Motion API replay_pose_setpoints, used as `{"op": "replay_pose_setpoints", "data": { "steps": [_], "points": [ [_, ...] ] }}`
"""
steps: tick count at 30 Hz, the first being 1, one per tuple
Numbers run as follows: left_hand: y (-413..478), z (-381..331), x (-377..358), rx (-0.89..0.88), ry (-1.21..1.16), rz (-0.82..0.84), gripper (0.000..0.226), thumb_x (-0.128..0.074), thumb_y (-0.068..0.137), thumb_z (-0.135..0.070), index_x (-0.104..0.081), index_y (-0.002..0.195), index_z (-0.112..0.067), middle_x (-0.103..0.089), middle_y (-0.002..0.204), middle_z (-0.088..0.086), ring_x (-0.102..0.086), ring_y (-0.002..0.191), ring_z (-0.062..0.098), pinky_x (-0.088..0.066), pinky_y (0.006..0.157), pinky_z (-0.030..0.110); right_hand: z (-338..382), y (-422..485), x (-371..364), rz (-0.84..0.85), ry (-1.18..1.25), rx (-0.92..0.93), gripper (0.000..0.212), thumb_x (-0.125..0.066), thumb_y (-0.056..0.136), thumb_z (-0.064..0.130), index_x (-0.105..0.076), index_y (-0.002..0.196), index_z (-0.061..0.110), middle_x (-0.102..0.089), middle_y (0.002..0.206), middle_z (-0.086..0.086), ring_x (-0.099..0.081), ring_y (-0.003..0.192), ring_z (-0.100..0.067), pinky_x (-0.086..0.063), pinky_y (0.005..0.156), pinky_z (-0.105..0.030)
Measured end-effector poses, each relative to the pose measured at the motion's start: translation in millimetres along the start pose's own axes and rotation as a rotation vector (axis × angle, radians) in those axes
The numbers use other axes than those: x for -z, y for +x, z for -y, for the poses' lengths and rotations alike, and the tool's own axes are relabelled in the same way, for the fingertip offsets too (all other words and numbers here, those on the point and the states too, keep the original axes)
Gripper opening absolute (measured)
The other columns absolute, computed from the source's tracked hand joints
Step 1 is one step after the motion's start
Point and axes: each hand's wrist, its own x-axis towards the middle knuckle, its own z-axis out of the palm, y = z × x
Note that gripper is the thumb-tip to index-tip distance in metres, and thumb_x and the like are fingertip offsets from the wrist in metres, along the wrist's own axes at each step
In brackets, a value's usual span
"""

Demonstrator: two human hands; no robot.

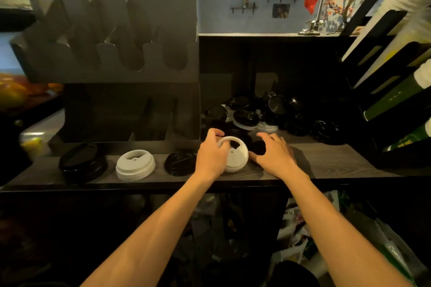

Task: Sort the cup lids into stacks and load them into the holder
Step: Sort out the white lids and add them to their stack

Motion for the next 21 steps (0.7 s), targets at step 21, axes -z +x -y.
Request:
{"op": "replay_pose_setpoints", "data": {
  "steps": [21],
  "points": [
    [-24,15,8,-0.138,0.423,0.125,0.099,-0.084,0.073,-0.056,-0.033,0.151,-0.023,-0.040,0.144,-0.003,-0.051,0.124,0.018,-0.047,0.096,0.032,-8,-13,5,-0.035,0.142,-0.016,0.097,-0.076,0.075,0.065,-0.031,0.153,0.029,-0.041,0.153,-0.003,-0.034,0.141,-0.026,-0.034,0.112,-0.044]
  ]
}}
